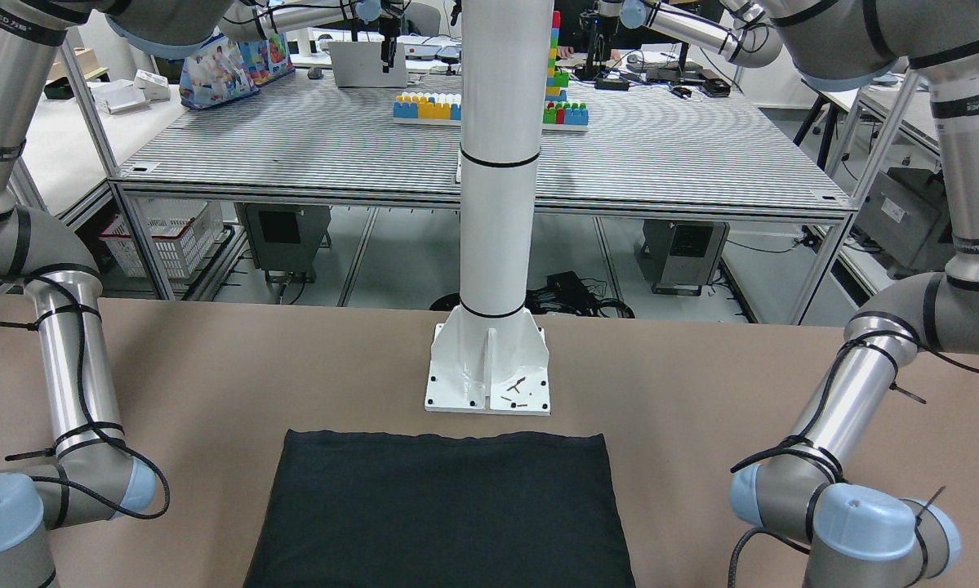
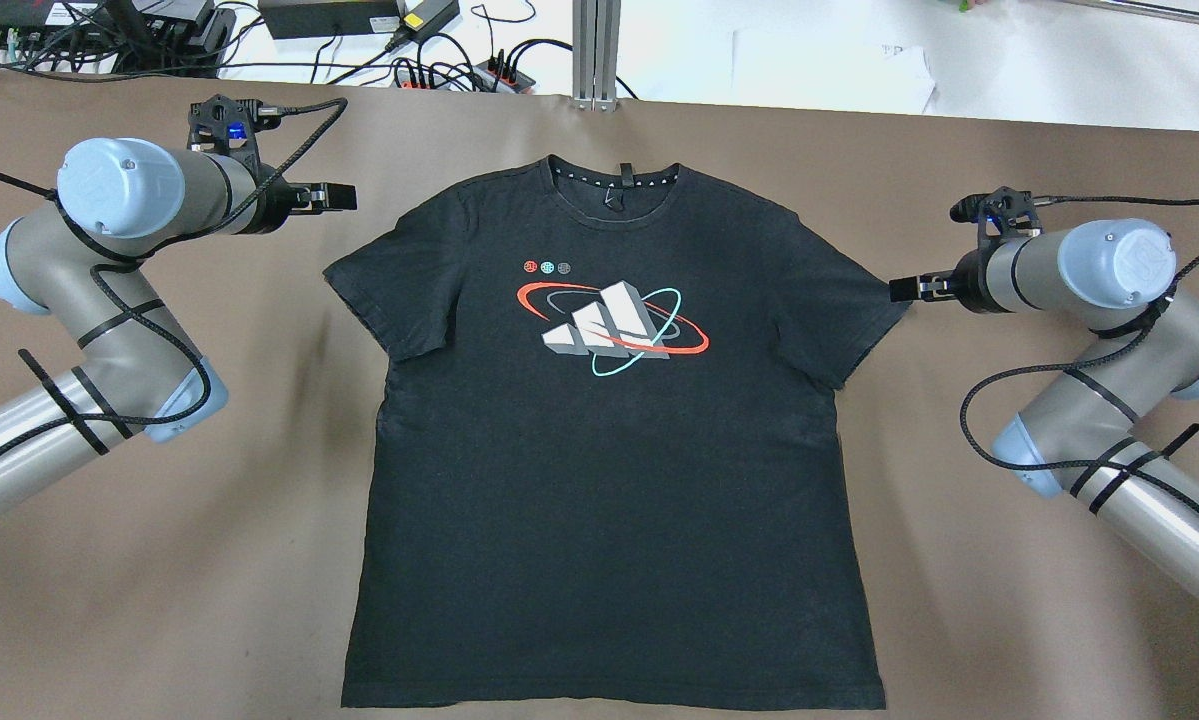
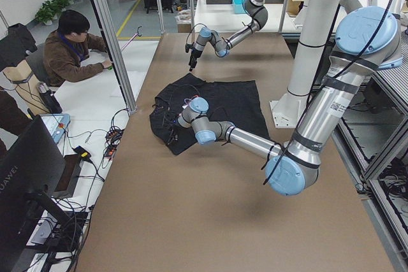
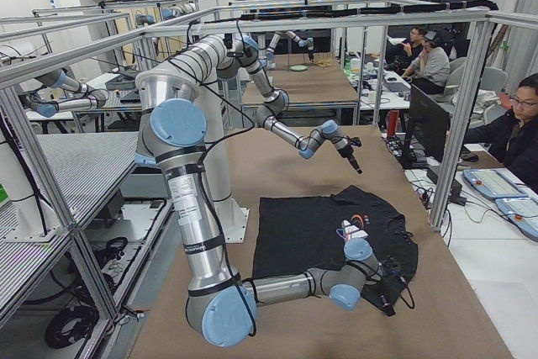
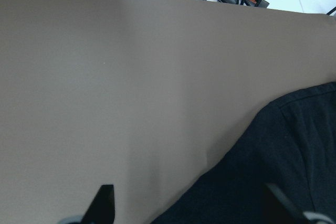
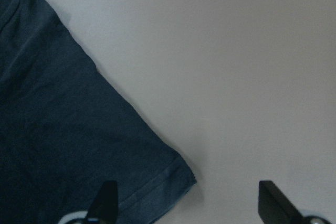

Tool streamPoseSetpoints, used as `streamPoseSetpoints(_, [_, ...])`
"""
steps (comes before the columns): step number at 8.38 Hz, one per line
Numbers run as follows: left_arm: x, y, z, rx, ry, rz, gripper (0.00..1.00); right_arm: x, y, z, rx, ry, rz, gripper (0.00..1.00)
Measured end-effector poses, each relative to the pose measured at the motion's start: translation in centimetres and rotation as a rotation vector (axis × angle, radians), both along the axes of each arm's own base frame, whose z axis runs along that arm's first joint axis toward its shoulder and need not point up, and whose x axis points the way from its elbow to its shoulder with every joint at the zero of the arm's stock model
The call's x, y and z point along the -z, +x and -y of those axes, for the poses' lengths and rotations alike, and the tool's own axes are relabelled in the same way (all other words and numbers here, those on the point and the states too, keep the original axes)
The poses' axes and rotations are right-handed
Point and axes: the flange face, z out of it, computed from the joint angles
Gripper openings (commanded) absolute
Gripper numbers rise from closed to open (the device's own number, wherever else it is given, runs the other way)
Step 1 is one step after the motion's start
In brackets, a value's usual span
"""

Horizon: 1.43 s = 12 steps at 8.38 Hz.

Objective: Fold clothes
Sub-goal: 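Grasp the sleeve nearest the right gripper and lift it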

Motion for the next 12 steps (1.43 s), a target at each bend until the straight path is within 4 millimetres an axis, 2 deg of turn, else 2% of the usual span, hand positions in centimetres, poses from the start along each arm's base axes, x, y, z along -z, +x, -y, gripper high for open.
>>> streamPoseSetpoints(3, [-0.1,0.2,0.1,0.002,0.000,0.006,1.00,-0.5,-2.2,-0.2,0.008,-0.022,0.000,0.94])
streamPoseSetpoints(6, [0.0,1.0,-0.2,0.018,0.011,0.015,1.00,-2.2,-2.8,-0.1,0.011,-0.021,0.000,0.92])
streamPoseSetpoints(7, [0.0,1.1,-0.2,0.019,0.012,0.016,1.00,-2.4,-3.0,-0.1,0.011,-0.019,-0.001,0.78])
streamPoseSetpoints(9, [0.1,1.1,-0.3,0.019,0.015,0.016,1.00,-2.4,-3.7,-0.2,0.008,-0.013,-0.007,0.21])
streamPoseSetpoints(10, [0.1,1.1,-0.3,0.019,0.016,0.017,1.00,-2.3,-4.0,-0.3,0.003,-0.018,-0.001,0.03])
streamPoseSetpoints(12, [0.2,1.1,-0.3,0.018,0.018,0.017,1.00,-0.8,-4.6,0.1,-0.002,-0.013,0.019,0.01])
